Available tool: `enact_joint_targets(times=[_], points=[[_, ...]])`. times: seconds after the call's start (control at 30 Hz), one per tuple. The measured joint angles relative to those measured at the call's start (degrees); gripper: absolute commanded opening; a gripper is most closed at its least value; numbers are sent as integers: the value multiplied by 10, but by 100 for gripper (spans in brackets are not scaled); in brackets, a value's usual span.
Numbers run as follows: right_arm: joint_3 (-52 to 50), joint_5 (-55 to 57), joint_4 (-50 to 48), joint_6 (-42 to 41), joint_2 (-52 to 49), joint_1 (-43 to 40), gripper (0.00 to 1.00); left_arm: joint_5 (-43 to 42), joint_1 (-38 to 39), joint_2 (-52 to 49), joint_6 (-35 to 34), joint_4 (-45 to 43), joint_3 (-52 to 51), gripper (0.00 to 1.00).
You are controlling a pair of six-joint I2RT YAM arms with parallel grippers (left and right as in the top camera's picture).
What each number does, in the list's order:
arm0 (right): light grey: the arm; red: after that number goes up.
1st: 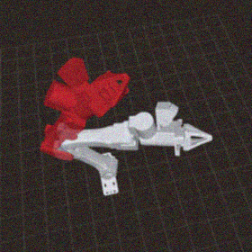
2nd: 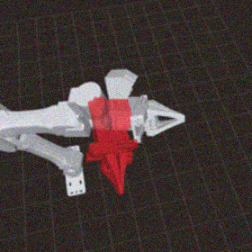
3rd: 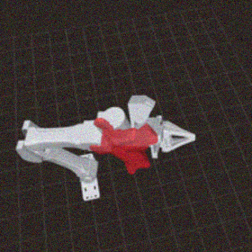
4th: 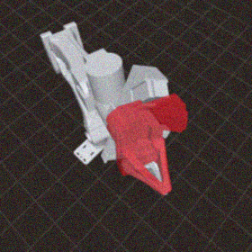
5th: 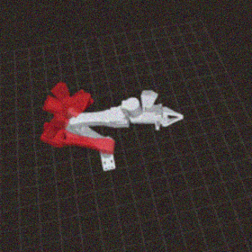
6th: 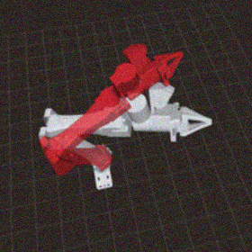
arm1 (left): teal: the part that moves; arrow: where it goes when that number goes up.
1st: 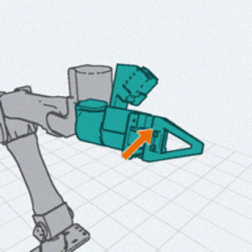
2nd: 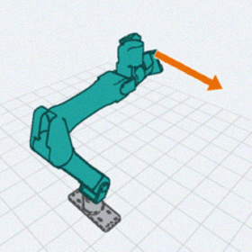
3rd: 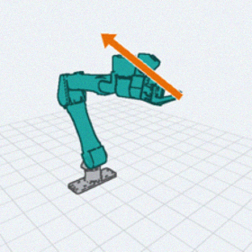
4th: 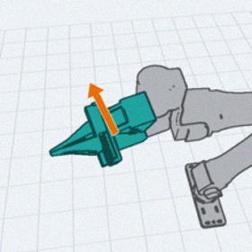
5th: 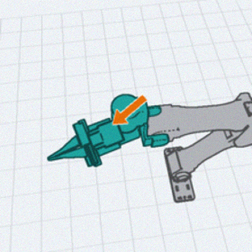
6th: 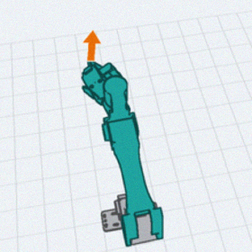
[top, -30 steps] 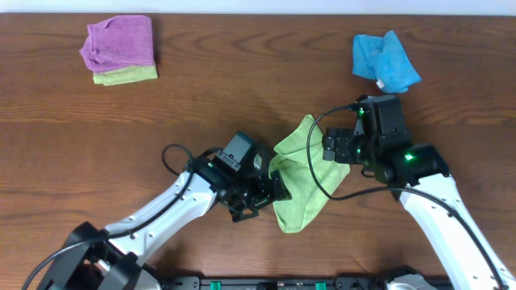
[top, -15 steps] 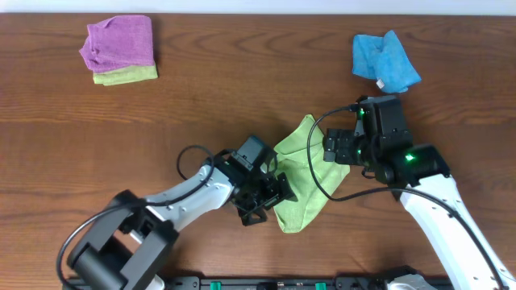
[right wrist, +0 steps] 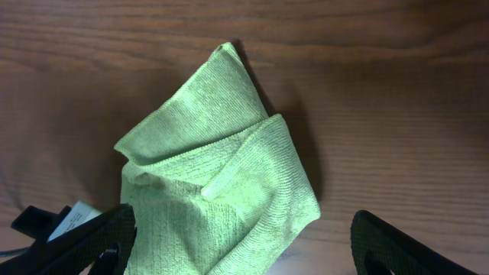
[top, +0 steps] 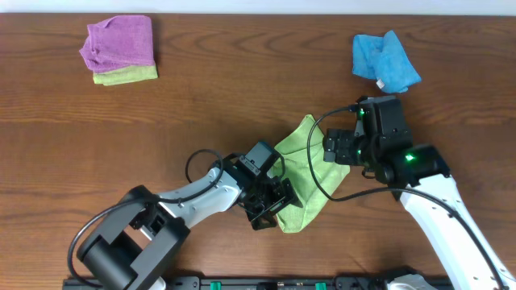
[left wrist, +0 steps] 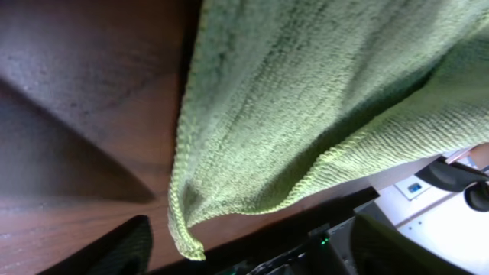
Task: Fold the cloth
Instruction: 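Grasp the cloth's left edge with the left gripper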
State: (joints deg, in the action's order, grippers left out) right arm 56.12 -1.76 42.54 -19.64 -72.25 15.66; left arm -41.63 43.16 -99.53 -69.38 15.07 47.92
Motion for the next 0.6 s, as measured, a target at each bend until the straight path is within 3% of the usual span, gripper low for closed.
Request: enact_joint_targets(times=[0.23, 0.27, 0.3, 0.37, 0.6], points=[[0, 0, 0, 0, 0, 0, 90, 8, 0, -1, 3, -2, 0, 36], [0, 0, 0, 0, 0, 0, 90, 12, 0, -1, 1, -2, 0, 34], [0, 0, 0, 0, 0, 0, 90, 15, 0, -1, 4, -2, 0, 34], [0, 0, 0, 0, 0, 0, 90, 19, 0, -1, 4, -2, 0, 46], [0, 0, 0, 2, 0, 0, 90, 22, 7, -1, 7, 2, -8, 55]])
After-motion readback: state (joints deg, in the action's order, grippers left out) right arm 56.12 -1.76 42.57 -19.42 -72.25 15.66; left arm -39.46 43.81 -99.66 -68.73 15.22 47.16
